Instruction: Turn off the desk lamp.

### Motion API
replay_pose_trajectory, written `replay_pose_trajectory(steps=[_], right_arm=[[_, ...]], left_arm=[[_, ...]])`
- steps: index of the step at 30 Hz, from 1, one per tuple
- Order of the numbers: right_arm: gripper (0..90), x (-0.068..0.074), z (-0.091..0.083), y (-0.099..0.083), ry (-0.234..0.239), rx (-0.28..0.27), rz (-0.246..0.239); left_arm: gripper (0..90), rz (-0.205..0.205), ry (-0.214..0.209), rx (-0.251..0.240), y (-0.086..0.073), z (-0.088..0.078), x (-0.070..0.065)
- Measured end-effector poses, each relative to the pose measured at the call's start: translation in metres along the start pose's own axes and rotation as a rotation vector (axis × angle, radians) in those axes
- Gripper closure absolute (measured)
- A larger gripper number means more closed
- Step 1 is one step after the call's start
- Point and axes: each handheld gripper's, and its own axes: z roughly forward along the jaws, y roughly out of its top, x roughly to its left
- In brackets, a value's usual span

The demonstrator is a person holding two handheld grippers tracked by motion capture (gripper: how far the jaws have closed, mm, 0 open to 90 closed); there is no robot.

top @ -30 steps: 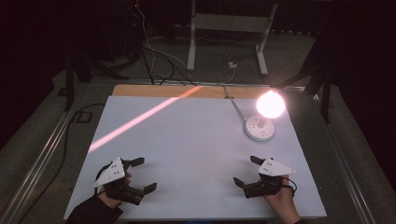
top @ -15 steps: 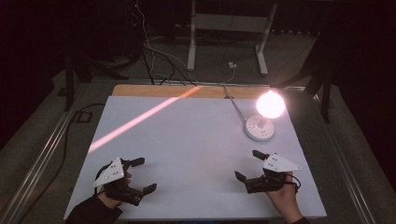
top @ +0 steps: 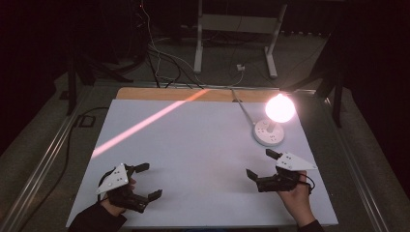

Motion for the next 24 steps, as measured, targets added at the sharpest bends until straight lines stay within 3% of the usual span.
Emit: replay_pose_trajectory(steps=[24], right_arm=[[0.0, -0.028, 0.006, 0.010, -0.080, 0.023, 0.025]], left_arm=[[0.5, 0.007, 0.000, 0.003, 0.000, -0.001, 0.000]])
